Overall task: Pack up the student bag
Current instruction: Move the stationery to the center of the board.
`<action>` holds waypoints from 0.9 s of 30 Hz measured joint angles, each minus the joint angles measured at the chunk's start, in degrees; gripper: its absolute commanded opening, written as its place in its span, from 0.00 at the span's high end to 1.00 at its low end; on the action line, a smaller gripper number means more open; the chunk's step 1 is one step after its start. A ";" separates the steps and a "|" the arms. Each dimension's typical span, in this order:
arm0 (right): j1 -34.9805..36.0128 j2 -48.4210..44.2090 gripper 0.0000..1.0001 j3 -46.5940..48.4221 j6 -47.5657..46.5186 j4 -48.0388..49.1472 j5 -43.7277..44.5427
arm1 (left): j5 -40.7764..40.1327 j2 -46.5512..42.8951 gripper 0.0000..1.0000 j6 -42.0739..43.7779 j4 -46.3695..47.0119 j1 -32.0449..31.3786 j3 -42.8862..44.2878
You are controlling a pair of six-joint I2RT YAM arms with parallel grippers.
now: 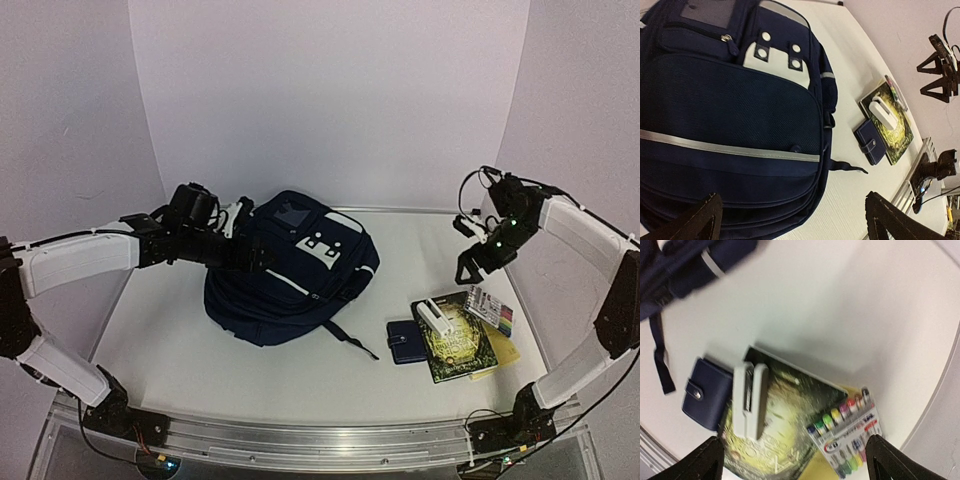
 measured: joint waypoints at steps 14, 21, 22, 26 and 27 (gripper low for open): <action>-13.39 0.41 0.22 -18.22 -26.29 -6.91 14.01 | -0.95 7.61 0.00 -0.28 4.79 -5.21 -0.02; -12.32 9.64 0.26 -17.50 -29.09 -5.76 12.91 | -0.94 8.46 0.00 -0.81 6.46 -5.50 -0.49; -11.77 10.33 0.26 -16.85 -28.78 -5.85 12.86 | -0.95 8.46 0.00 -0.92 6.63 -5.53 -0.65; -6.94 12.39 0.26 -14.73 -25.51 -5.34 13.51 | -1.02 8.46 0.00 -1.62 6.70 -5.57 -0.83; -5.29 13.16 0.26 -13.90 -24.36 -5.30 13.42 | -1.09 8.46 0.00 -1.72 6.74 -5.59 -0.84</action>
